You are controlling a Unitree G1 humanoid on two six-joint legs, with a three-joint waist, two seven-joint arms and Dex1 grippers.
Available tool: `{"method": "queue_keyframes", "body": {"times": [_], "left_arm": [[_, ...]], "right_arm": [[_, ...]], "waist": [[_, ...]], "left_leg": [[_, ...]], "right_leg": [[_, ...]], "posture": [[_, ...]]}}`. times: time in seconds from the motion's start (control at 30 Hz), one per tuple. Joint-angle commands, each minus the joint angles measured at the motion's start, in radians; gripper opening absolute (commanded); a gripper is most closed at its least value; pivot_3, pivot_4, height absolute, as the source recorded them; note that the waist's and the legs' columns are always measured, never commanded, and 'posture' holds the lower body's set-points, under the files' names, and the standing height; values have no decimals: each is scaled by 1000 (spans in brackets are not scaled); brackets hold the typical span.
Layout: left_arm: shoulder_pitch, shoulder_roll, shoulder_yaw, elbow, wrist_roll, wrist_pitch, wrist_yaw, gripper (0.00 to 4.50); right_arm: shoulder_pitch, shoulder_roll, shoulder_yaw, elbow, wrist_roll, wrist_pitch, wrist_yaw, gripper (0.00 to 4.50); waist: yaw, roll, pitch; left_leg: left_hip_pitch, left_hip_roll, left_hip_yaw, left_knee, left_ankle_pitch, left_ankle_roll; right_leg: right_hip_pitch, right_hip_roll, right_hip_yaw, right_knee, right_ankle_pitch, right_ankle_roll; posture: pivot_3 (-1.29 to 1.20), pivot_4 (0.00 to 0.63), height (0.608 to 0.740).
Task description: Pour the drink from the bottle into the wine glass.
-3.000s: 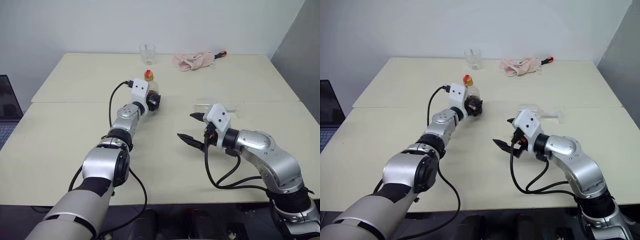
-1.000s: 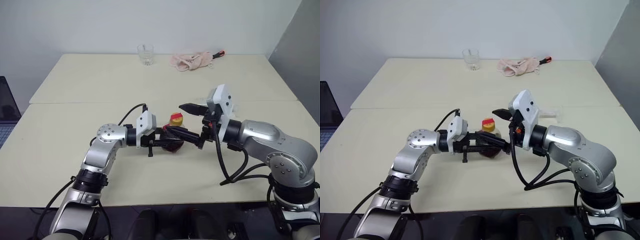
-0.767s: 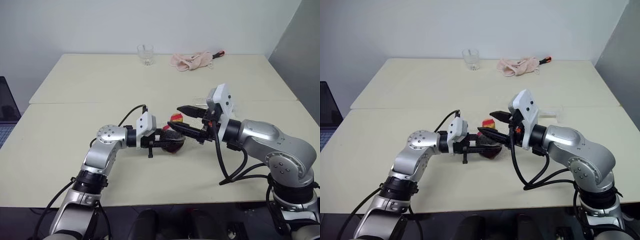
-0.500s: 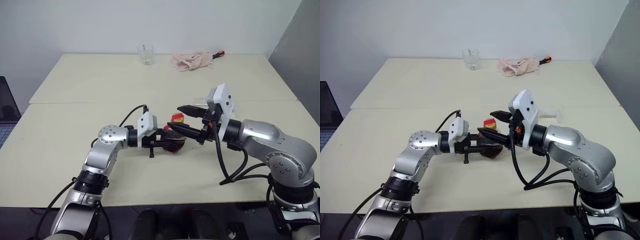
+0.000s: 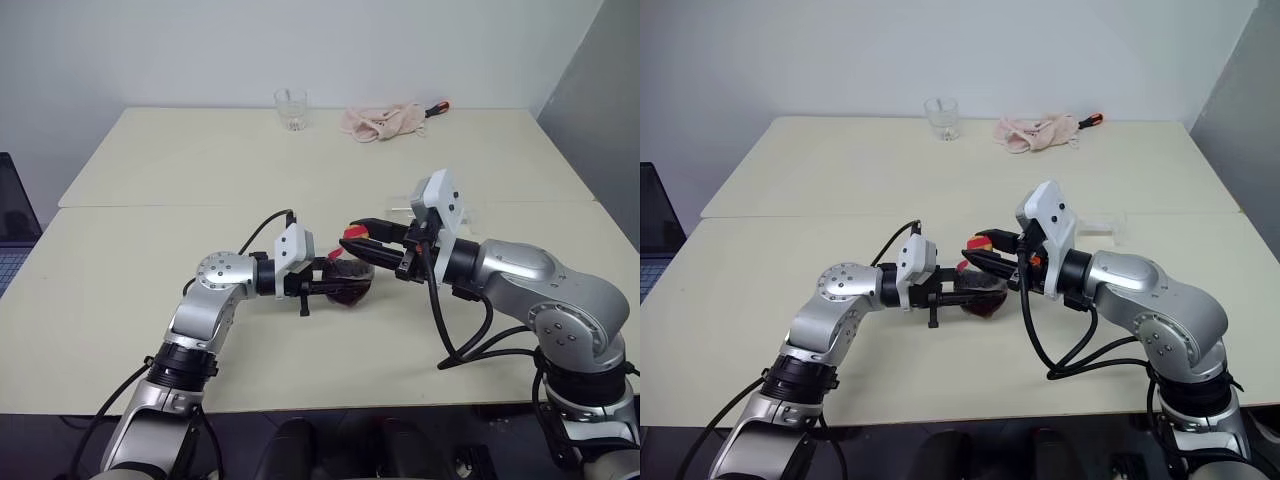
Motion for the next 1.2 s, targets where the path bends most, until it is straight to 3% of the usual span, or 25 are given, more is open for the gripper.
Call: {"method": "queue_keyframes", "body": {"times": [0.03, 0.13, 0.3, 0.43, 0.6, 0.7, 0.83, 1.03, 1.2], "left_arm": [[-2, -5, 6, -62, -30, -8, 10, 899], [-2, -8, 2, -68, -36, 0, 11, 898], [5, -10, -14, -82, -55, 24, -1, 853], [10, -14, -28, -111, -63, 41, 2, 843], [18, -13, -34, -133, -69, 53, 8, 809], [28, -8, -34, -146, -72, 59, 15, 808], [38, -10, -26, -151, -69, 62, 38, 792], [13, -34, -22, -75, -39, 22, 65, 792], [-37, -69, -33, 22, -5, -28, 82, 791]], "right_arm": [[-22, -9, -14, -12, 7, -30, 24, 1255], [-35, -33, -7, 8, 11, -83, 119, 1255], [-119, -106, 40, 205, -11, -281, 531, 1255], [-271, -86, 120, 487, -121, -450, 776, 1255], [-356, -56, 166, 625, -157, -513, 968, 1255], [-363, -40, 160, 644, -170, -523, 990, 1255], [-350, -30, 122, 623, -194, -513, 915, 1255], [-300, -90, 47, 453, -139, -369, 799, 1255], [-248, -104, -21, 334, -95, -266, 658, 2899]], "waist": [[0, 0, 0], [0, 0, 0], [0, 0, 0], [-11, 0, 0], [-10, 0, 0], [-9, 0, 0], [-8, 0, 0], [-1, 0, 0], [12, 0, 0]], "left_leg": [[0, 0, 0, 0, 0, 0], [0, 0, 0, 0, 0, 0], [0, 0, 0, 0, 0, 0], [2, 1, 0, 0, 0, 0], [0, 4, 0, 0, 0, 0], [0, 3, 0, 0, 0, 0], [0, 3, -1, 0, 0, 0], [0, 3, -1, 0, 0, 0], [0, 2, 0, 0, 0, 0]], "right_leg": [[0, 0, 0, 0, 0, 0], [0, 0, 0, 0, 0, 0], [0, 0, 0, 0, 0, 0], [1, 2, 0, 0, 0, 0], [0, 4, -1, -2, 0, 0], [1, 4, 0, -2, 0, 0], [0, 3, 0, -1, 0, 0], [0, 3, 0, -2, 0, -1], [0, 2, 0, -1, 0, -1]], "posture": [[0, 150, 740], [0, 150, 740], [0, 150, 740], [0, 150, 740], [0, 150, 740], [0, 150, 740], [0, 150, 740], [0, 150, 740], [0, 150, 740]]}}
